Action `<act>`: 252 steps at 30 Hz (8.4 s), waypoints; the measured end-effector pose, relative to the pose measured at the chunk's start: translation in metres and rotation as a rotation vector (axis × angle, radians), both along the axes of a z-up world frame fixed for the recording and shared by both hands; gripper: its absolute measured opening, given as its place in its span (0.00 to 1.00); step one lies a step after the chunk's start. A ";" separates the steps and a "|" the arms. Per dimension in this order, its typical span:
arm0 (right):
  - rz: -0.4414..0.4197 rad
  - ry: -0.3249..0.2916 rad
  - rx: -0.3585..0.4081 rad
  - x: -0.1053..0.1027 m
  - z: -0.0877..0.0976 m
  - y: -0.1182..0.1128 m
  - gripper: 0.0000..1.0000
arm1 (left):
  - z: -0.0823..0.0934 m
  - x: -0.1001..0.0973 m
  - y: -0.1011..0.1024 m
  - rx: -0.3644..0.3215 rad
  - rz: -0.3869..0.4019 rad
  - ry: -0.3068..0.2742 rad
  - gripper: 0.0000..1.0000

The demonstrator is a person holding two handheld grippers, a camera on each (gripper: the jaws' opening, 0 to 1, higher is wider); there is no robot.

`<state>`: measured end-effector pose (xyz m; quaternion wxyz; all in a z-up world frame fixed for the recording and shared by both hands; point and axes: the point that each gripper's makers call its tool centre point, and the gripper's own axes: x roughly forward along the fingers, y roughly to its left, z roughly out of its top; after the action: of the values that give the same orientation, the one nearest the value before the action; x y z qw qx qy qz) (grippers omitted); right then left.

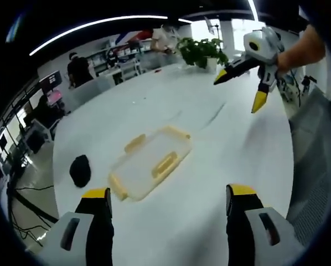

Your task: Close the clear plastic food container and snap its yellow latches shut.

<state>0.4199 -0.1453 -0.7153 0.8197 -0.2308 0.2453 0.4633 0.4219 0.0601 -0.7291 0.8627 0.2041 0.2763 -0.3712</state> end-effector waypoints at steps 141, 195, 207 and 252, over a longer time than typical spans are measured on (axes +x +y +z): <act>0.444 0.239 -0.365 0.082 -0.093 0.084 0.38 | -0.070 0.094 0.034 0.397 -0.646 0.245 0.37; 0.440 0.215 -0.441 0.078 -0.048 0.060 0.37 | -0.025 0.088 0.018 0.502 -0.599 0.207 0.36; 0.430 0.183 -0.443 0.075 -0.020 0.042 0.37 | 0.000 0.085 0.000 0.521 -0.592 0.182 0.36; 0.376 0.188 -0.490 0.069 0.012 -0.081 0.37 | 0.029 0.088 -0.125 0.495 -0.621 0.125 0.35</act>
<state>0.4894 -0.2261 -0.7035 0.6135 -0.4188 0.3772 0.5531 0.5098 -0.0650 -0.7001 0.6160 0.4565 0.3344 -0.5481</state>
